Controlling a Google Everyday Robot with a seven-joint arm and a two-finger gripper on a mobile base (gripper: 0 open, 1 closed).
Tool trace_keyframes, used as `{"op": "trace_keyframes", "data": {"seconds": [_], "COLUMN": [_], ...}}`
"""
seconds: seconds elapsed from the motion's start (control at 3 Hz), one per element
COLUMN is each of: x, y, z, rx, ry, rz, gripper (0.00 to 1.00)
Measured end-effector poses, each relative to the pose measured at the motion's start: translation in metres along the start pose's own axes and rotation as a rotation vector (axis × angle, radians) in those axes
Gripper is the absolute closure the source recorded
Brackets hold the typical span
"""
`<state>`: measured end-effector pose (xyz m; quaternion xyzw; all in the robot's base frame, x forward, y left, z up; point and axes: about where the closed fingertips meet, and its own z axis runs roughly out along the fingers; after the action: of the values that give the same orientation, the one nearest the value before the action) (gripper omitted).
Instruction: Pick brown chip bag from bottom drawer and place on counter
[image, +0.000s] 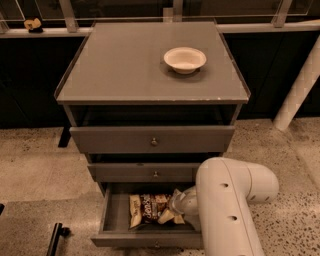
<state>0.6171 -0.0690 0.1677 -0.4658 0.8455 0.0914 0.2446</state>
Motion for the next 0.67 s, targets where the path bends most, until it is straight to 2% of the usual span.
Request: {"op": "trace_keyframes", "data": {"seconds": [0.33,0.67], "x": [0.0135,0.0139], "y": [0.0035,0.0039], "z": [0.0346,0.0349], "rx": [0.005,0.005], "ry": [-0.017,-0.017], "rz": [0.063,0.064], "gripper": [0.00,0.00]}}
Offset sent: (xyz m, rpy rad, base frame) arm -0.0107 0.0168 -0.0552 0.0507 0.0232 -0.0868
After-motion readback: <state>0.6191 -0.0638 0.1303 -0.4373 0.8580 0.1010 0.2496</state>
